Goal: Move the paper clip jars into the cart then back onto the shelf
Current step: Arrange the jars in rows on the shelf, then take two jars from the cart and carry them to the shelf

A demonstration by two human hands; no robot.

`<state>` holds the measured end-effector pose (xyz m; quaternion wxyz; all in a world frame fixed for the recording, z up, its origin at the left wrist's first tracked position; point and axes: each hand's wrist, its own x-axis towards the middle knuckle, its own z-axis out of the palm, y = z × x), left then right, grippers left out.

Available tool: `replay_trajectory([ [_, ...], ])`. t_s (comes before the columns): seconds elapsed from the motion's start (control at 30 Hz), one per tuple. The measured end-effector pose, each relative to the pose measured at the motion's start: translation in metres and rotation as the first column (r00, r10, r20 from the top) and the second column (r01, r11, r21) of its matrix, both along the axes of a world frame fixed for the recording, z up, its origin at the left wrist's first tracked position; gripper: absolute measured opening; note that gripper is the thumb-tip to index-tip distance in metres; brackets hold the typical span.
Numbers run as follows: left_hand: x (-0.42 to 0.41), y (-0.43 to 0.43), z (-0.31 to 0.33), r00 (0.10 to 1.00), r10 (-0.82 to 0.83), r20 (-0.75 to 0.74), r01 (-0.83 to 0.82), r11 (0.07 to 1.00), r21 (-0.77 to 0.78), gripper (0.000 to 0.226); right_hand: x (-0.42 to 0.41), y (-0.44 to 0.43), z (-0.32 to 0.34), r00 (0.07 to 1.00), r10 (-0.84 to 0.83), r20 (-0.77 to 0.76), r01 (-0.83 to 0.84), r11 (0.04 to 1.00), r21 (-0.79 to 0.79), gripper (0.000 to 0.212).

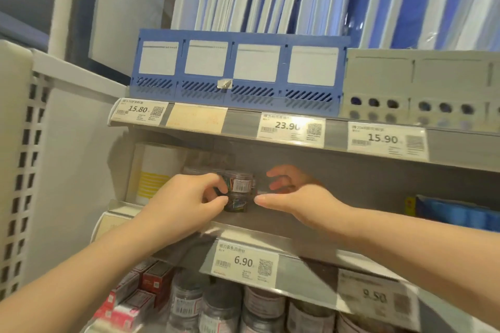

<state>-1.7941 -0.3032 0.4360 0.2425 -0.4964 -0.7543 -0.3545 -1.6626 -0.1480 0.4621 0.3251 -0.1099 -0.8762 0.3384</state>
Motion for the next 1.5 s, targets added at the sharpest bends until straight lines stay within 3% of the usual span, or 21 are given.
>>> replay_trajectory([
  [0.1,0.025,-0.006,-0.002,0.999,-0.031,-0.012,0.031,0.999,0.014,0.005,0.024,-0.009,-0.003,0.999,-0.041,0.018,0.04,0.998,0.05,0.039],
  [0.3,0.088,-0.03,-0.01,0.987,-0.156,-0.044,0.156,0.988,-0.014,0.007,0.092,-0.055,-0.023,0.997,-0.033,-0.072,0.031,0.999,-0.04,0.011],
  [0.43,0.136,-0.061,-0.018,0.953,-0.294,-0.07,0.29,0.955,-0.055,0.011,0.155,-0.104,-0.035,0.986,-0.138,-0.09,0.139,0.99,0.002,0.015],
  [0.77,0.262,-0.16,-0.066,0.762,-0.647,-0.029,0.641,0.759,-0.114,0.018,0.301,-0.255,-0.083,0.868,-0.493,-0.057,0.494,0.851,0.179,0.022],
  [0.9,0.321,-0.183,-0.073,0.68,-0.733,-0.021,0.728,0.678,-0.102,0.014,0.356,-0.306,-0.095,0.805,-0.591,-0.054,0.592,0.792,0.152,0.023],
  [1.13,0.466,-0.224,-0.087,0.461,-0.887,0.031,0.885,0.457,-0.089,0.023,0.497,-0.388,-0.118,0.67,-0.735,-0.1,0.737,0.675,-0.022,0.011],
  [1.23,0.543,-0.244,-0.098,0.351,-0.936,0.029,0.934,0.348,-0.084,0.016,0.571,-0.431,-0.135,0.584,-0.802,-0.125,0.803,0.593,-0.056,0.015],
  [1.4,0.69,-0.277,-0.131,0.173,-0.984,0.042,0.983,0.17,-0.065,0.011,0.707,-0.507,-0.169,0.339,-0.936,-0.098,0.94,0.34,0.01,0.02],
  [1.5,0.774,-0.298,-0.158,0.059,-0.996,0.071,0.995,0.052,-0.091,0.012,0.778,-0.545,-0.197,0.202,-0.979,0.002,0.979,0.202,0.034,0.021],
])
